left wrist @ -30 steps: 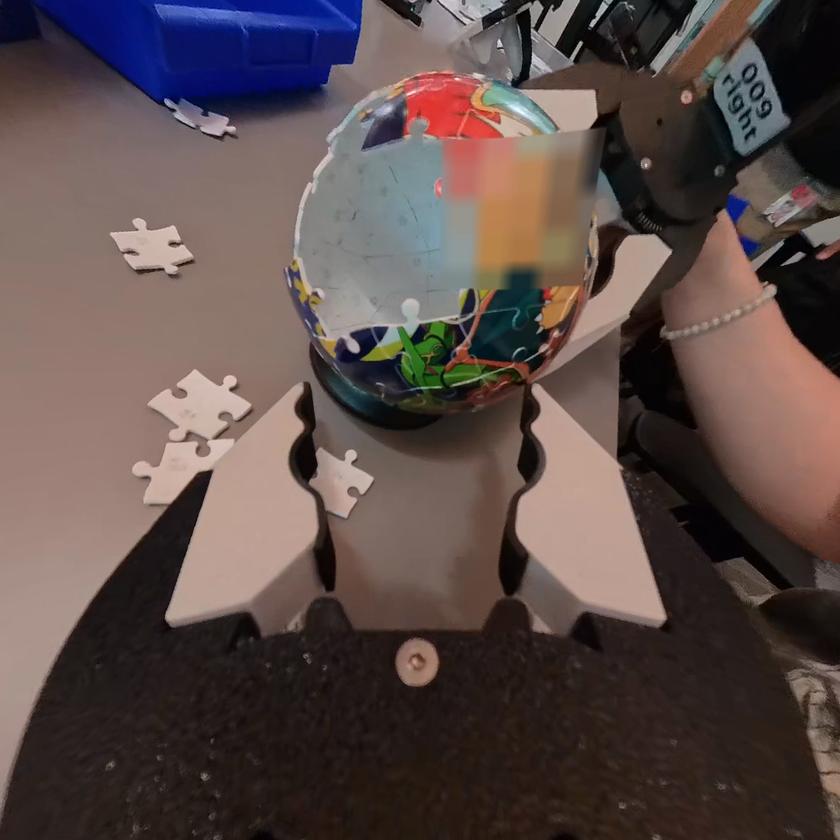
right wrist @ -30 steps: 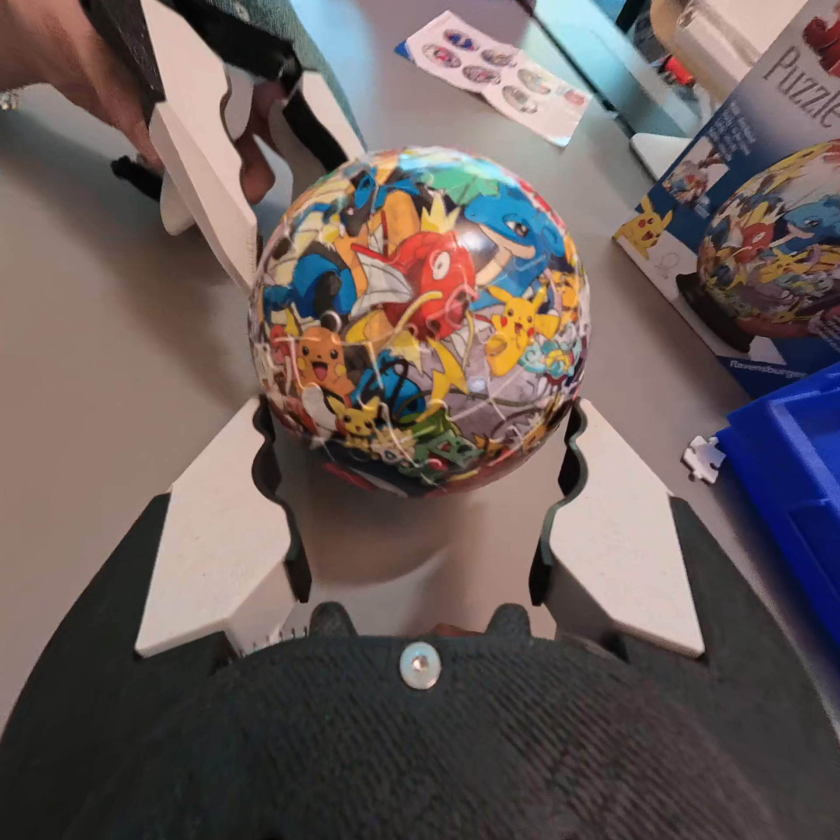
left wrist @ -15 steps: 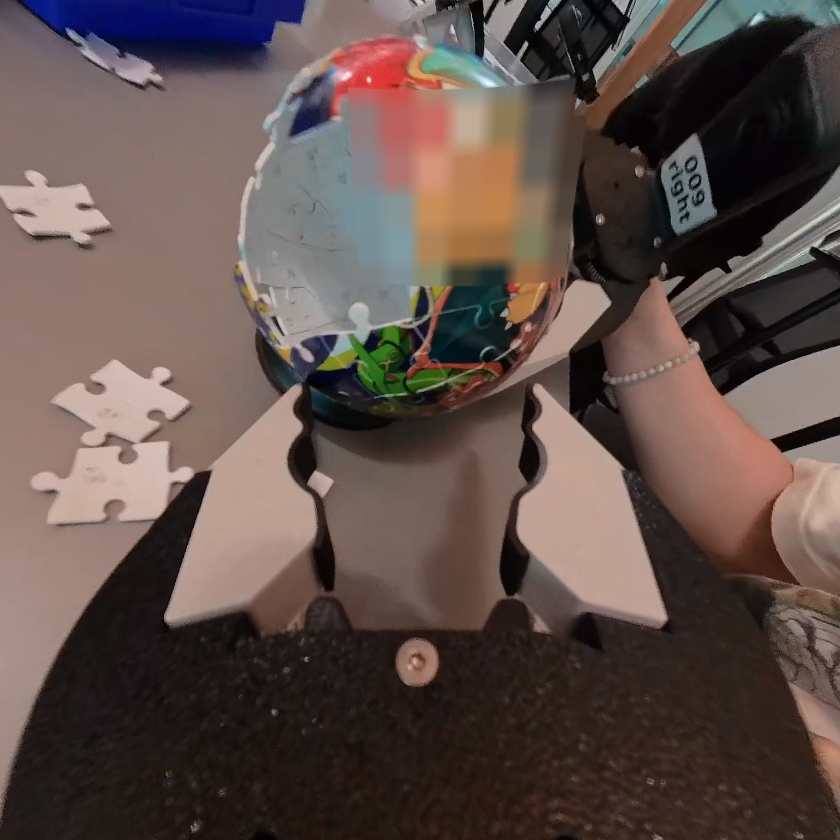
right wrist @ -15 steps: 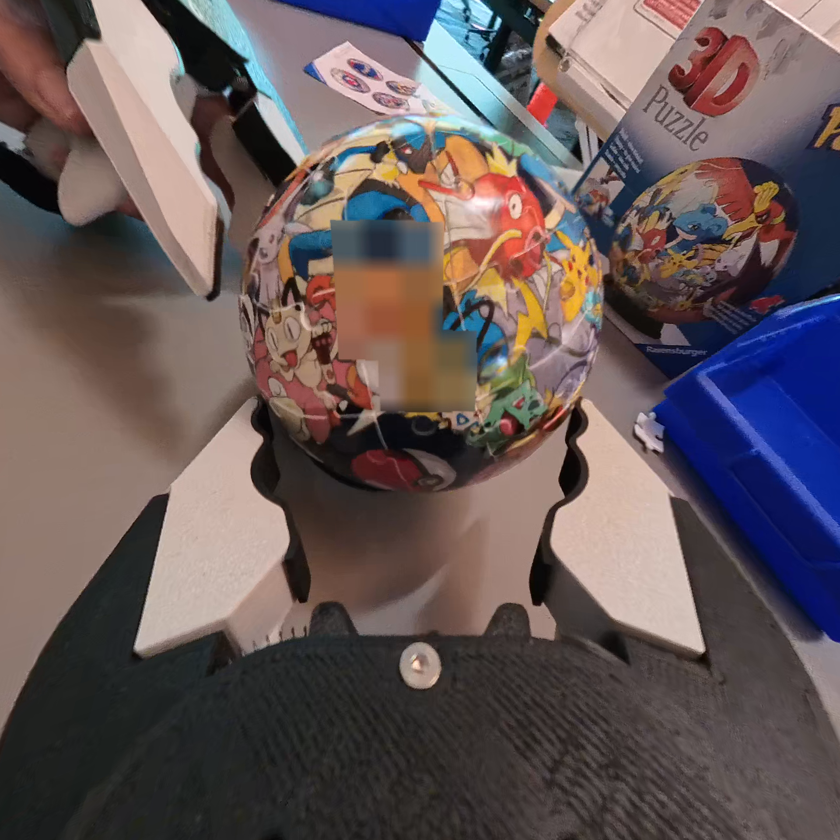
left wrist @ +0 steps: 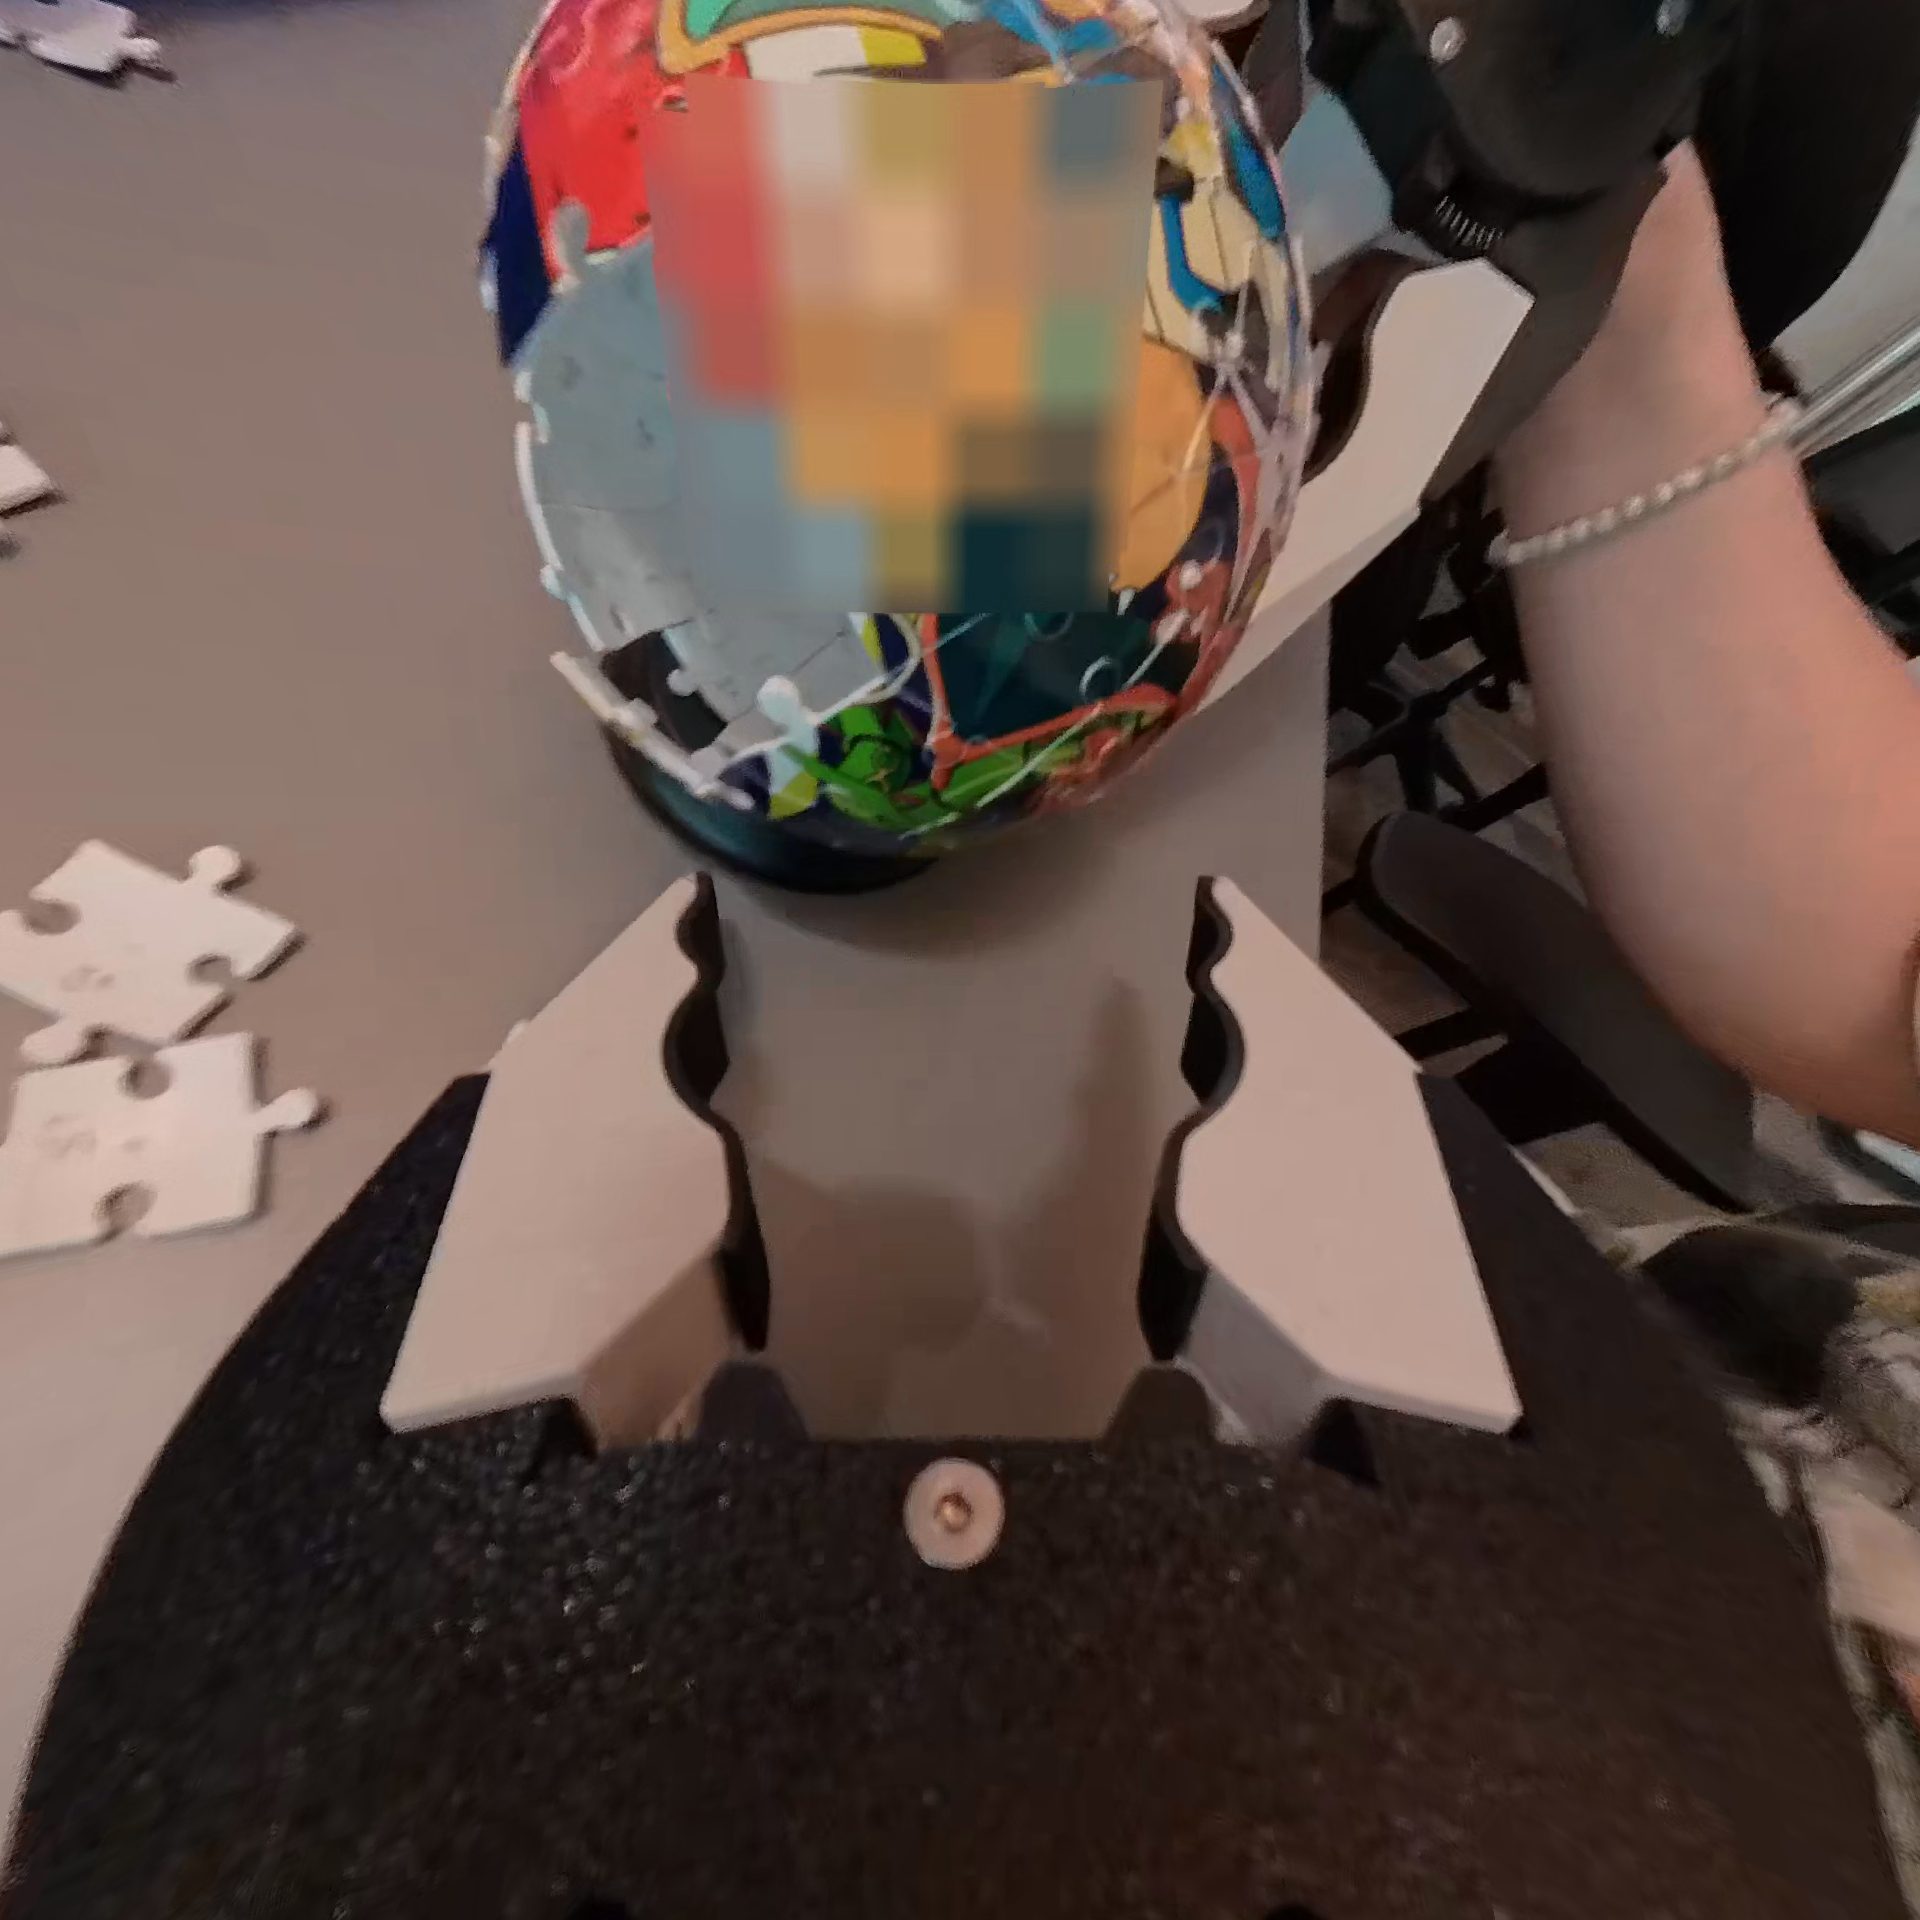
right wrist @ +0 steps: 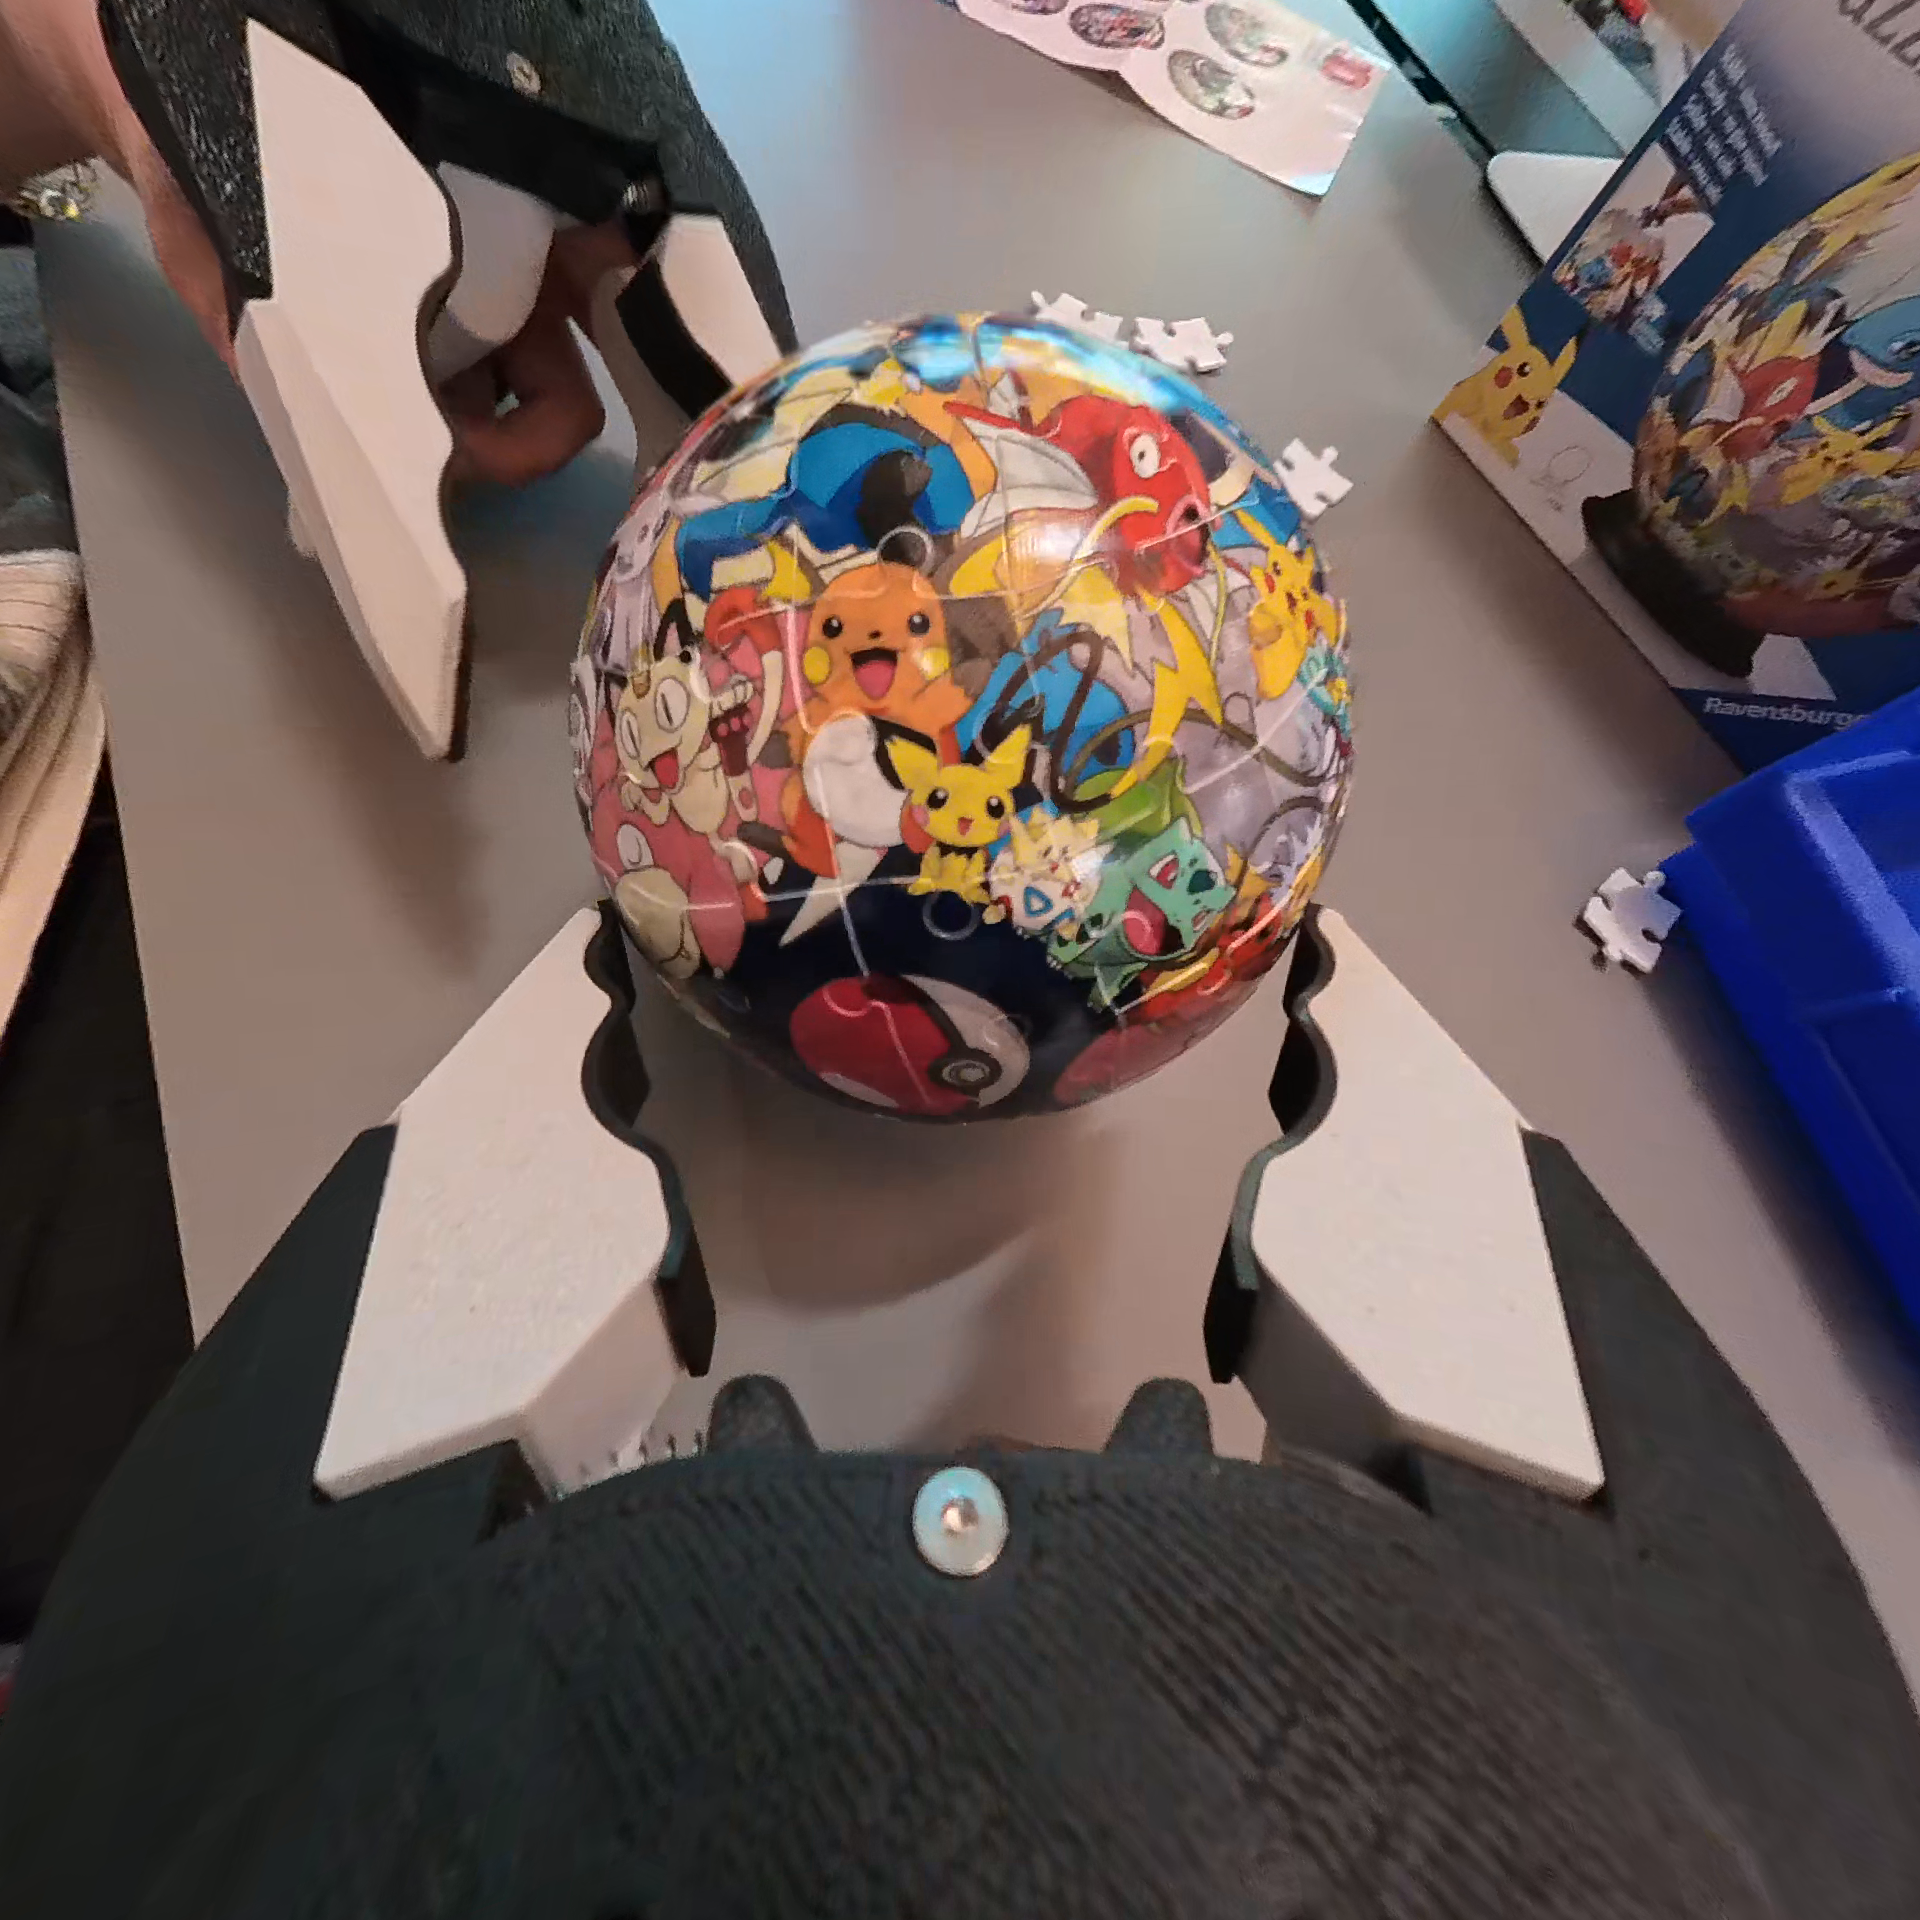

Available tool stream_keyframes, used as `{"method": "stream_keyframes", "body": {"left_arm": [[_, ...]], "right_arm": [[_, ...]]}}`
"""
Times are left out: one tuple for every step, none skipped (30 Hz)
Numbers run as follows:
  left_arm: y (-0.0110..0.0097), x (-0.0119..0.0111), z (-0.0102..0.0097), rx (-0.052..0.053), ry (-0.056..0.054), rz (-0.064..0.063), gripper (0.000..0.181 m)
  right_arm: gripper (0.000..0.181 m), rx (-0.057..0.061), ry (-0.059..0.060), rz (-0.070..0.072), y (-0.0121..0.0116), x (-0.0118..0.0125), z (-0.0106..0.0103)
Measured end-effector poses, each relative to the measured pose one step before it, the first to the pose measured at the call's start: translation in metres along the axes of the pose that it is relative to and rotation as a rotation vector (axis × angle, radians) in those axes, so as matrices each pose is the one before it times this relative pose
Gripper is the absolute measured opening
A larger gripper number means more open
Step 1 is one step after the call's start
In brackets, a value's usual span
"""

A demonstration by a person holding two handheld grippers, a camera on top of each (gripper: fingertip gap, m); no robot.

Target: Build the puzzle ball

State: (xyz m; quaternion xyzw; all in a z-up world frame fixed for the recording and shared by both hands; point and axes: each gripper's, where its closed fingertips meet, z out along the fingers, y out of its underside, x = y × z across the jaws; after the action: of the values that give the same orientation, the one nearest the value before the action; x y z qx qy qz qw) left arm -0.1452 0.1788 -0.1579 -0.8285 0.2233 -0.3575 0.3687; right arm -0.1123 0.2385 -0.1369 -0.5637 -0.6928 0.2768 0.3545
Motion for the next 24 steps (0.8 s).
{"method": "stream_keyframes", "body": {"left_arm": [[0.00190, -0.00517, -0.00684, -0.0091, -0.0257, 0.0161, 0.087], [-0.00034, -0.00681, -0.00751, 0.0042, -0.0347, 0.0157, 0.087], [-0.00285, -0.00737, -0.00764, 0.0178, -0.0354, 0.0144, 0.086], [-0.00553, -0.00626, -0.00693, 0.0276, -0.0271, 0.0124, 0.083], [-0.00804, -0.00435, -0.00560, 0.0366, -0.0149, 0.0133, 0.081], [-0.00925, -0.00213, -0.00380, 0.0384, -0.0012, 0.0228, 0.081], [-0.00867, -0.00086, -0.00177, 0.0295, 0.0087, 0.0373, 0.084], [-0.00757, -0.00049, -0.00014, 0.0152, 0.0127, 0.0544, 0.090], [-0.00737, -0.00148, 0.00133, 0.0070, 0.0055, 0.0650, 0.098], [-0.00828, -0.00059, 0.00306, 0.0099, 0.0063, 0.0710, 0.109], [-0.00795, 0.00252, 0.00440, 0.0142, 0.0243, 0.0762, 0.113], [-0.00621, 0.00354, 0.00526, 0.0109, 0.0312, 0.0743, 0.114], [-0.00370, 0.00167, 0.00580, 0.0016, 0.0248, 0.0677, 0.114], [-0.00277, -0.00028, 0.00591, 0.0000, 0.0181, 0.0502, 0.114], [-0.00222, -0.00020, 0.00536, 0.0043, 0.0258, 0.0301, 0.114], [-0.00102, -0.00022, 0.00464, 0.0031, 0.0332, 0.0135, 0.114], [0.00008, -0.00051, 0.00364, 0.0013, 0.0366, 0.0028, 0.115], [0.00060, -0.00085, 0.00212, 0.0033, 0.0314, -0.0078, 0.115], [0.00094, 0.00069, 0.00110, 0.0059, 0.0337, -0.0082, 0.115], [0.00137, 0.00384, 0.00133, 0.0057, 0.0429, 0.0077, 0.117], [0.00178, 0.00234, 0.00202, 0.0029, 0.0226, 0.0188, 0.117], [0.00381, 0.00040, 0.00238, -0.0120, 0.0042, 0.0269, 0.117], [0.00484, 0.00038, 0.00208, -0.0183, -0.0002, 0.0227, 0.117], [0.00360, 0.00048, 0.00176, -0.0111, -0.0029, 0.0125, 0.117]], "right_arm": [[0.123, -0.0063, -0.0046, -0.0042, -0.00038, 0.00062, 0.00049], [0.123, -0.0077, -0.0016, -0.0035, 0.00006, 0.00075, 0.00048], [0.123, -0.0041, 0.0003, -0.0026, 0.00012, 0.00063, 0.00057], [0.123, 0.0032, 0.0029, -0.0005, -0.00043, 0.00053, 0.00072], [0.123, 0.0065, 0.0047, 0.0028, -0.00069, 0.00030, 0.00077], [0.123, 0.0048, 0.0070, 0.0024, -0.00049, -0.00005, 0.00034], [0.123, 0.0049, 0.0089, 0.0023, -0.00034, -0.00031, 0.00028], [0.123, 0.0064, 0.0110, 0.0012, -0.00053, -0.00035, 0.00005], [0.122, 0.0069, 0.0141, 0.0013, -0.00057, -0.00012, -0.00039], [0.122, 0.0052, 0.0180, 0.0033, -0.00044, -0.00006, -0.00106], [0.122, 0.0003, 0.0228, 0.0097, 0.00015, -0.00004, -0.00226], [0.125, 0.0010, 0.0290, 0.0088, 0.00034, 0.00021, -0.00365], [0.126, 0.0044, 0.0397, 0.0078, 0.00009, 0.00095, -0.00461], [0.126, 0.0079, 0.0466, 0.0104, -0.00011, 0.00082, -0.00490], [0.126, 0.0187, 0.0443, 0.0145, -0.00147, -0.00099, -0.00381], [0.127, 0.0197, 0.0378, 0.0041, -0.00167, -0.00327, -0.00183], [0.127, 0.0033, 0.0378, -0.0158, 0.00101, -0.00386, -0.00007], [0.129, -0.0149, 0.0440, -0.0267, 0.00380, -0.00195, 0.00190], [0.130, -0.0274, 0.0446, -0.0290, 0.00532, 0.00004, 0.00318], [0.130, -0.0230, 0.0403, -0.0244, 0.00446, 0.00140, 0.00397], [0.130, -0.0016, 0.0412, -0.0150, 0.00158, 0.00318, 0.00413], [0.130, 0.0065, 0.0226, -0.0028, 0.00075, 0.00157, 0.00401], [0.130, 0.0054, -0.0073, 0.0024, 0.00096, -0.00198, 0.00367], [0.130, 0.0051, -0.0100, -0.0023, 0.00067, -0.00166, 0.00324]]}}
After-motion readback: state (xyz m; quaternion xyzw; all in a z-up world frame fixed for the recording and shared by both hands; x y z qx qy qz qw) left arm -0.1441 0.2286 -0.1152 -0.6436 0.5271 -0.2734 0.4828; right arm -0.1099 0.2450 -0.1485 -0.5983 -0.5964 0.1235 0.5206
